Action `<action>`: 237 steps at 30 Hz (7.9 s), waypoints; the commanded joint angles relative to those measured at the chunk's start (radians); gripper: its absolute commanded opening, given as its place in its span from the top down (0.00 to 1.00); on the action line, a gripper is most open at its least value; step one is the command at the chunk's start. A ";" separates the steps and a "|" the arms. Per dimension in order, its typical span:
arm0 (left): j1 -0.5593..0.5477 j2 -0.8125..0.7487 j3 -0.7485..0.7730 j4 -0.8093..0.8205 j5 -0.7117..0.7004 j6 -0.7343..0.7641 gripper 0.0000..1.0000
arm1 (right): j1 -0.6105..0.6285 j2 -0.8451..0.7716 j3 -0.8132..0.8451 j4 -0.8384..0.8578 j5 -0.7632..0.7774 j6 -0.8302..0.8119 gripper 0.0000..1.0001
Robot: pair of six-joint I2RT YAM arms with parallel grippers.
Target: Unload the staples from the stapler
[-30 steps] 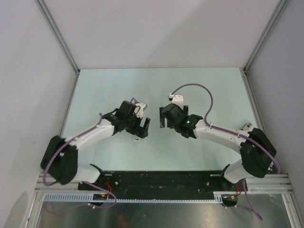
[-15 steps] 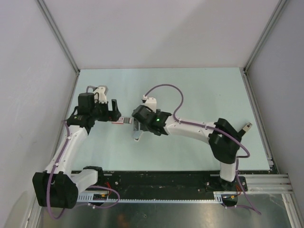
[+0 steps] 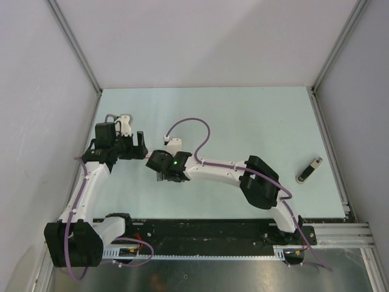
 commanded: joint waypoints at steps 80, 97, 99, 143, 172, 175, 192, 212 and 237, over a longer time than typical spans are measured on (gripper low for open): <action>0.373 -0.055 0.044 -0.506 0.686 0.882 0.04 | -0.063 -0.209 -0.324 1.051 -0.372 0.014 1.00; 0.373 -0.015 0.112 -0.505 0.699 0.930 0.35 | -0.042 -0.197 -0.353 1.097 -0.442 0.074 1.00; 0.373 -0.012 0.112 -0.504 0.680 0.941 0.47 | -0.042 -0.194 -0.353 1.109 -0.451 0.078 1.00; 0.396 -0.140 -0.111 -0.253 0.444 1.384 0.84 | -0.023 -0.178 -0.448 1.117 -0.661 -0.300 1.00; 0.310 -0.212 -0.147 -0.137 0.434 1.198 0.55 | -0.047 -0.181 -0.454 1.280 -0.606 -0.238 1.00; 0.299 -0.226 -0.116 -0.161 0.489 1.120 0.31 | -0.066 -0.197 -0.453 1.249 -0.583 -0.228 1.00; 0.268 -0.230 0.047 -0.227 0.761 0.653 0.01 | -0.259 -0.155 -0.196 0.637 -0.414 -0.412 1.00; 0.267 -0.273 0.057 -0.228 0.780 0.552 0.01 | -0.412 0.381 0.567 -0.059 -0.212 -0.527 1.00; 0.268 -0.268 0.035 -0.228 0.790 0.547 0.01 | -0.475 0.376 0.688 -0.129 -0.237 -0.524 0.01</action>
